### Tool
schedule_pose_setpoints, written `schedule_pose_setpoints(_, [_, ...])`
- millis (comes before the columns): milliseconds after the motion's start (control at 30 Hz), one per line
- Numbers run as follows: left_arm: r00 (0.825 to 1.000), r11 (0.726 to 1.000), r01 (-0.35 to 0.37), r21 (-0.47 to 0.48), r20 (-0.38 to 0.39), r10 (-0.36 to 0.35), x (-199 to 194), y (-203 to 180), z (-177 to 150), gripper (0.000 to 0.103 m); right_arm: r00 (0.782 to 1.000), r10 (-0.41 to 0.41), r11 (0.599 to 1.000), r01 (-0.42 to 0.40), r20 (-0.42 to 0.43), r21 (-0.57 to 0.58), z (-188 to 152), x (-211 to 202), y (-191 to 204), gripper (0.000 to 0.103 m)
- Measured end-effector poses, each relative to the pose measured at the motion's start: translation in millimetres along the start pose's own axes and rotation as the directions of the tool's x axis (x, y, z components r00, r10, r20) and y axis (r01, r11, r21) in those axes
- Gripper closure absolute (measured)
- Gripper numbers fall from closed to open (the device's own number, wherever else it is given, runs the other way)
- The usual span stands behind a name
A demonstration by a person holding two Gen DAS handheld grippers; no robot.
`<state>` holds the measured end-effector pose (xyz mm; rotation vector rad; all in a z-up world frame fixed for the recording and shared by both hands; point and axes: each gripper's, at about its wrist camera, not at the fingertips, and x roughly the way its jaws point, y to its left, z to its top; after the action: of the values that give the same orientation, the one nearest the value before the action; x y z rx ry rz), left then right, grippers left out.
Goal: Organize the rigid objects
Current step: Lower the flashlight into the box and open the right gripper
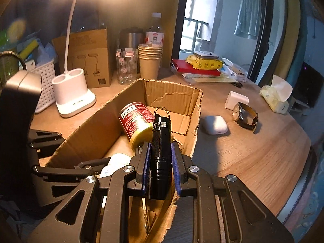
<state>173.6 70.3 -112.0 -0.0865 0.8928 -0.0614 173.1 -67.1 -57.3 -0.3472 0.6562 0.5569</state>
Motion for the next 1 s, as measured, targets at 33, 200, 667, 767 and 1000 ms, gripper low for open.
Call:
schedule_pose_setpoints(33, [1.0, 1.0, 0.0, 0.0, 0.0, 0.0, 0, 0, 0, 0.073, 1.0, -0.003, 1.0, 0.003, -0.001, -0.005, 0, 0, 0, 0.082])
schedule_pose_setpoints(200, [1.0, 1.0, 0.0, 0.0, 0.0, 0.0, 0, 0, 0, 0.073, 1.0, -0.014, 1.0, 0.014, -0.011, -0.025, 0, 3, 3, 0.082])
schedule_pose_setpoints(667, [1.0, 1.0, -0.001, -0.001, 0.0, 0.001, 0, -1, 0, 0.073, 1.0, -0.002, 1.0, 0.002, 0.003, 0.01, 4, -3, -6, 0.081])
schedule_pose_setpoints(767, [1.0, 1.0, -0.001, -0.001, 0.0, 0.001, 0, -1, 0, 0.073, 1.0, -0.003, 1.0, 0.002, 0.013, 0.025, 5, -8, -12, 0.08])
schedule_pose_setpoints(1000, [1.0, 1.0, -0.002, -0.001, 0.0, 0.002, 0, -1, 0, 0.073, 1.0, -0.013, 0.998, 0.011, 0.028, 0.058, 5, -18, -27, 0.077])
